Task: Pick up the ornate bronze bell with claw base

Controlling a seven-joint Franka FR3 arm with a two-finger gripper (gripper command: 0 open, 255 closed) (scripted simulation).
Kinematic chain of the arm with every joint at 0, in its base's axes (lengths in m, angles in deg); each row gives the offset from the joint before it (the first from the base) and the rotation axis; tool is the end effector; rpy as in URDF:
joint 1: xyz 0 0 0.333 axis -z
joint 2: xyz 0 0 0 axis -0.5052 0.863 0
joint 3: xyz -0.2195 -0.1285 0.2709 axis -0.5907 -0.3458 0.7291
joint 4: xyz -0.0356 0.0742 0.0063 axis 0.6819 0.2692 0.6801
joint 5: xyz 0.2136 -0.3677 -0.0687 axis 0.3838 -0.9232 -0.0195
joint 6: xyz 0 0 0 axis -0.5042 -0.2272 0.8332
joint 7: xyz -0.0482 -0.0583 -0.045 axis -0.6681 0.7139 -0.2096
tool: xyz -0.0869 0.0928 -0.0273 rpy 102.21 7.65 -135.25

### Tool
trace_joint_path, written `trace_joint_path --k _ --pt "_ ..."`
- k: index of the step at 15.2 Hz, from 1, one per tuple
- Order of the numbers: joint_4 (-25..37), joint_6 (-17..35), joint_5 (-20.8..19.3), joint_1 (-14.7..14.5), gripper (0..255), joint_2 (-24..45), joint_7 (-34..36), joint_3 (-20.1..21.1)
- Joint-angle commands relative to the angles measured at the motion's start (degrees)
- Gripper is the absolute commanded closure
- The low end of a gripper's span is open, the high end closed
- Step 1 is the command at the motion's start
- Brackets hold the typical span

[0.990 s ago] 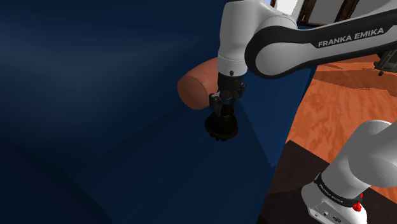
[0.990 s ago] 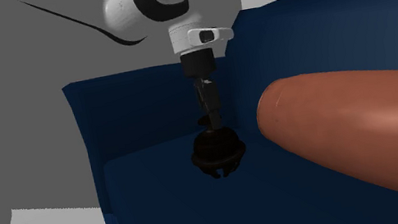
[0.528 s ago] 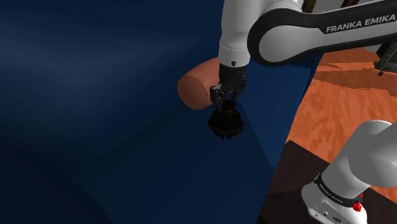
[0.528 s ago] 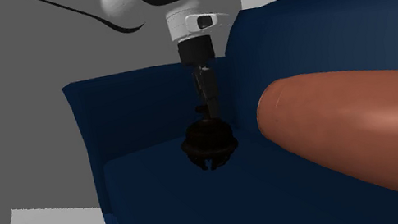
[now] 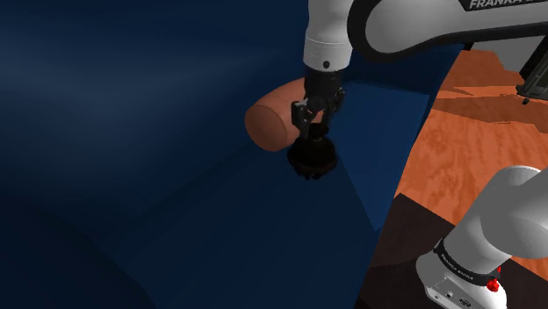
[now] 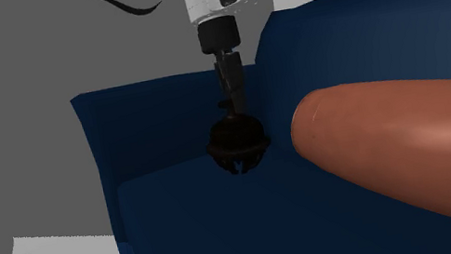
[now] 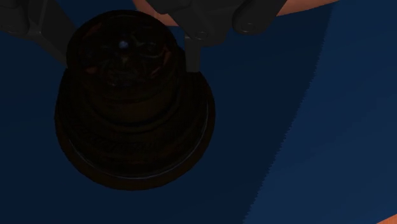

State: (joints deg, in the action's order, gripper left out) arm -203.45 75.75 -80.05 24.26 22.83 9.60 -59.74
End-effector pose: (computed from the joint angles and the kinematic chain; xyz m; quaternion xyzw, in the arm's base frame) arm 0.4025 0.2628 0.5938 0.9970 -0.0419 0.0398 0.0518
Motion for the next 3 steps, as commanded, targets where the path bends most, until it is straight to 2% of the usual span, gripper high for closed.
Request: trace_joint_path --k 1,3 --pt "1.82 -1.60 -0.11 0.09 255 0.18 -0.12 -0.09" --pt "1.94 -1.71 -0.11 0.10 255 0.19 -0.12 -0.09"
